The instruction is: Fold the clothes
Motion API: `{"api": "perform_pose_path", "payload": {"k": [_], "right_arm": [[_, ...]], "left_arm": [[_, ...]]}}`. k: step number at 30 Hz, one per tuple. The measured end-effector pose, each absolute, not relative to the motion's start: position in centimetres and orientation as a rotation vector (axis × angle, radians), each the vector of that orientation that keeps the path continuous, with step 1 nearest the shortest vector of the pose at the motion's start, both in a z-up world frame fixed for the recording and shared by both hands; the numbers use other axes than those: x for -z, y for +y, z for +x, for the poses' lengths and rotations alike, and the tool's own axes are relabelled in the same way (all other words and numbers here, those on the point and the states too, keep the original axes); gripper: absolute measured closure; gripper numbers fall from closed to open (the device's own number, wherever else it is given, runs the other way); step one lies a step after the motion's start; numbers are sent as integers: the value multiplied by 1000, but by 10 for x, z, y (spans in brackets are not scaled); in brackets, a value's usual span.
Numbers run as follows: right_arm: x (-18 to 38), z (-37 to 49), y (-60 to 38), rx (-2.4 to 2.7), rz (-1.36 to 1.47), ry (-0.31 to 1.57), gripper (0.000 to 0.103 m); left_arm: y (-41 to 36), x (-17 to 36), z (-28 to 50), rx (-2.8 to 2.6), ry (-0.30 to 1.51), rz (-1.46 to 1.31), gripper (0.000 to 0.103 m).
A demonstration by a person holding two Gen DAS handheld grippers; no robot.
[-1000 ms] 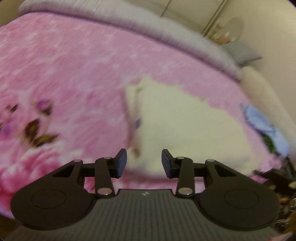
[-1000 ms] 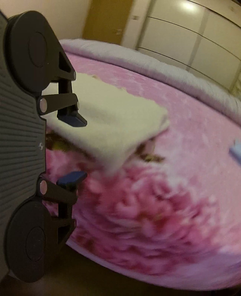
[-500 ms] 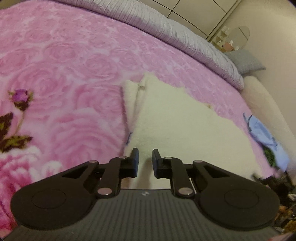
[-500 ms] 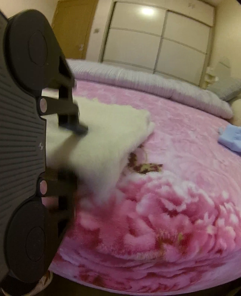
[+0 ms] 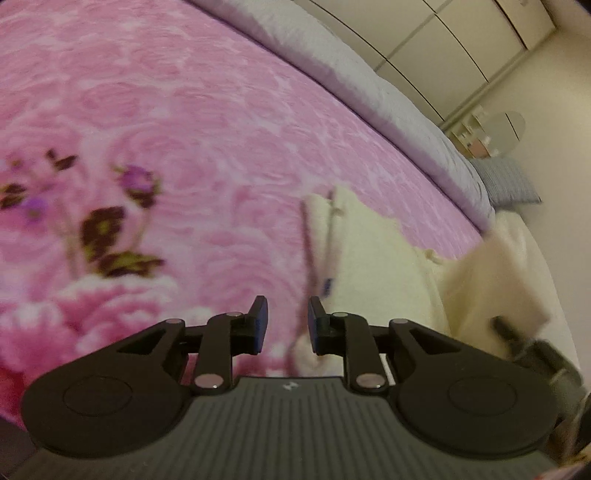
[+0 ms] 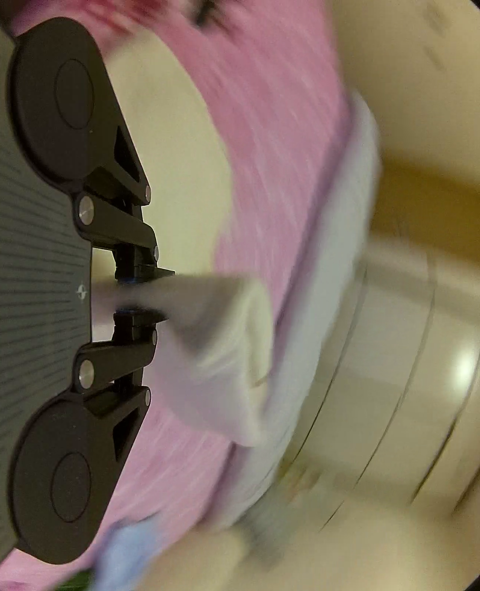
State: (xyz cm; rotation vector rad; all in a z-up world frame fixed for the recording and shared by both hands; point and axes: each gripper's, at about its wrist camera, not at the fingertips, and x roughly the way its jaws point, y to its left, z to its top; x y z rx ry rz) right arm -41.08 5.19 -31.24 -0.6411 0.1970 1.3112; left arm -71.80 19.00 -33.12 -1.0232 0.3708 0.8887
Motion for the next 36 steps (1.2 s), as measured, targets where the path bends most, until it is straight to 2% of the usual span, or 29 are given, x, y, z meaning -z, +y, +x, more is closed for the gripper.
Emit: {"api": "perform_pose_path", "payload": {"k": [2,4,6,8,11,17,19,21,22,29,35,36], "right_arm": [[335,-439,64,-1408,-759,183,85],[354,-454,72,-1483,-835,247,79],[364,-466,65,-1521,-868,251,44],[358,-469,51,-1570,-834,287,35],[340,-454,36,-1622,-715,405,35],[297,-364,22,-1536,-213,770,36],[306,-327,20,-1383,-97,903,48],[323,-296,21,-1230,-17,1035,72],[333,-282,22,-1158,13,1102,74],[387,-255,31,-1035,233,1382,75],[393,-259,44,-1039,214,1391,76],[394,-260,47,-1043,207,1390,77]], "left_arm": [[188,331,-724,-890,362,-1038,86],[187,329,-726,-889,364,-1039,86],[185,328,-726,-884,366,-1043,85],[183,326,-724,-869,367,-1047,84],[179,321,-714,-829,363,-1043,82],[187,317,-682,-684,318,-1099,59],[198,324,-670,-635,292,-1158,55],[211,332,-658,-610,279,-1211,54],[217,337,-653,-600,276,-1229,53],[243,366,-631,-566,259,-1342,48],[256,367,-608,-547,287,-1311,48],[258,367,-605,-546,299,-1298,52]]}}
